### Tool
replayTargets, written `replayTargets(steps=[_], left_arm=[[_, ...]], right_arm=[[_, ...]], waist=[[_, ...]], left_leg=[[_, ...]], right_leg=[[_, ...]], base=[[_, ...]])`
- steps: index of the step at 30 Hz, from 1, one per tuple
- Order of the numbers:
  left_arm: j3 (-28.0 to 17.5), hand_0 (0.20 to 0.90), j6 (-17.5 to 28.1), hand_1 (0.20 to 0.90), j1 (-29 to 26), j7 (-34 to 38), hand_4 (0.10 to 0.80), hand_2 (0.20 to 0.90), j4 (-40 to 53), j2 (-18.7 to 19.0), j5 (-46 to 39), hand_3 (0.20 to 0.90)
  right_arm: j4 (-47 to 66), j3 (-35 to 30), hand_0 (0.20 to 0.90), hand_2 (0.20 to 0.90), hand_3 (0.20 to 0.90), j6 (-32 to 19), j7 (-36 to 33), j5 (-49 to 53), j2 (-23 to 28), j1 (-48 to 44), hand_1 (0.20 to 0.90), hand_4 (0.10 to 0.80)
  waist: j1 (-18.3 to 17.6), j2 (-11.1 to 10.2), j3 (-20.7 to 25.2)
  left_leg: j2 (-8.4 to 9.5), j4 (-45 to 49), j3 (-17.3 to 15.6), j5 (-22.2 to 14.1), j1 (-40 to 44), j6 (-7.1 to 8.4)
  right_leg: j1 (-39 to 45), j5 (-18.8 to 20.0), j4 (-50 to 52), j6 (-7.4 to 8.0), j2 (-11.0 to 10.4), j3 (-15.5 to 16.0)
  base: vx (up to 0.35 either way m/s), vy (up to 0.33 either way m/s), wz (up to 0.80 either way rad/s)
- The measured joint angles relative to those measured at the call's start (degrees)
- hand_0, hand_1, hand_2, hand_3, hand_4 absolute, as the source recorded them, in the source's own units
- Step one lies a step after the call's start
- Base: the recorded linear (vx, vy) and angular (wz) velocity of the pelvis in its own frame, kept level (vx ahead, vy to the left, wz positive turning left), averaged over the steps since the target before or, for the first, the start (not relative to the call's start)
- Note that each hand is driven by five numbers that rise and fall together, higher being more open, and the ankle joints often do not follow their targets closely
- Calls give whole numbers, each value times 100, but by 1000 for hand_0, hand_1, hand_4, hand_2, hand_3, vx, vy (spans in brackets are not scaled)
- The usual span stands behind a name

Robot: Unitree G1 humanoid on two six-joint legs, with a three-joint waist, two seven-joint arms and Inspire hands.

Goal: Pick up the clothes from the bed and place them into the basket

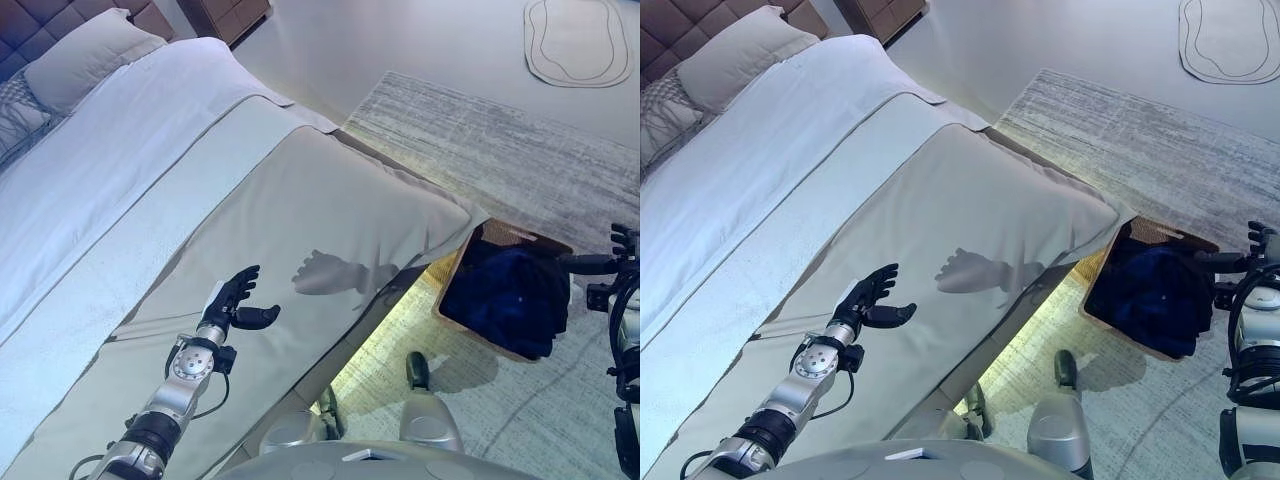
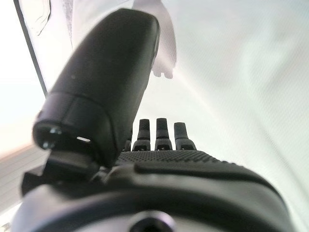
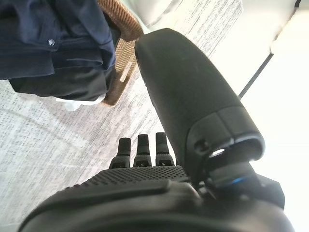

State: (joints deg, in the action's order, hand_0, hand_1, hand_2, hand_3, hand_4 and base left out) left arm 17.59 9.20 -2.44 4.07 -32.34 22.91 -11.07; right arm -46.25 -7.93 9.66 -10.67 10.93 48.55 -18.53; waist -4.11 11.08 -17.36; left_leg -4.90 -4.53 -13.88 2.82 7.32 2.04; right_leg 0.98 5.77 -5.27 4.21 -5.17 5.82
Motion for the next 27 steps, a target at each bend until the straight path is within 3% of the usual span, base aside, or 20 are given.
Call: replayTargets(steps=[4,9,12,19,27], left_arm=[[-29,900,-2,900,40,3,800,900,-23,-10,2,900],[-46,900,-13,900,142,12,800,900,-51,-26,54,900],[-49,900,-23,900,188,69,800,900,-195,-72,185,900],[-202,900,-44,900,353,216,800,900,-895,-432,429,900],[-217,900,-161,900,610,253,800,900,-1271,-679,673,900]], right_arm=[[11,84,900,900,900,-72,28,87,-202,2,900,800],[182,619,900,900,900,-475,-57,-166,-1022,327,900,800],[536,958,900,900,900,-641,-282,-551,-1489,642,900,800],[728,1767,900,900,900,-851,-486,-1046,-2264,1030,900,800],[728,2242,900,900,900,-878,-400,-1457,-2524,1385,900,800]], waist=[[10,-158,49],[81,-626,301],[119,-788,417],[288,-832,604],[405,-866,788]], left_leg=[[-14,-2,41,-1,50,0],[-19,-11,138,-1,100,0],[-14,-49,205,0,170,0],[27,-55,317,-6,210,1],[10,-72,482,-5,191,1]], right_leg=[[72,0,0,0,8,45],[160,0,0,-1,51,125],[251,1,0,-3,45,156],[360,-3,-2,-2,-17,275],[432,-5,-1,-3,-14,423]], base=[[13,19,5],[2,30,9],[3,64,10],[22,84,10],[11,50,11]])
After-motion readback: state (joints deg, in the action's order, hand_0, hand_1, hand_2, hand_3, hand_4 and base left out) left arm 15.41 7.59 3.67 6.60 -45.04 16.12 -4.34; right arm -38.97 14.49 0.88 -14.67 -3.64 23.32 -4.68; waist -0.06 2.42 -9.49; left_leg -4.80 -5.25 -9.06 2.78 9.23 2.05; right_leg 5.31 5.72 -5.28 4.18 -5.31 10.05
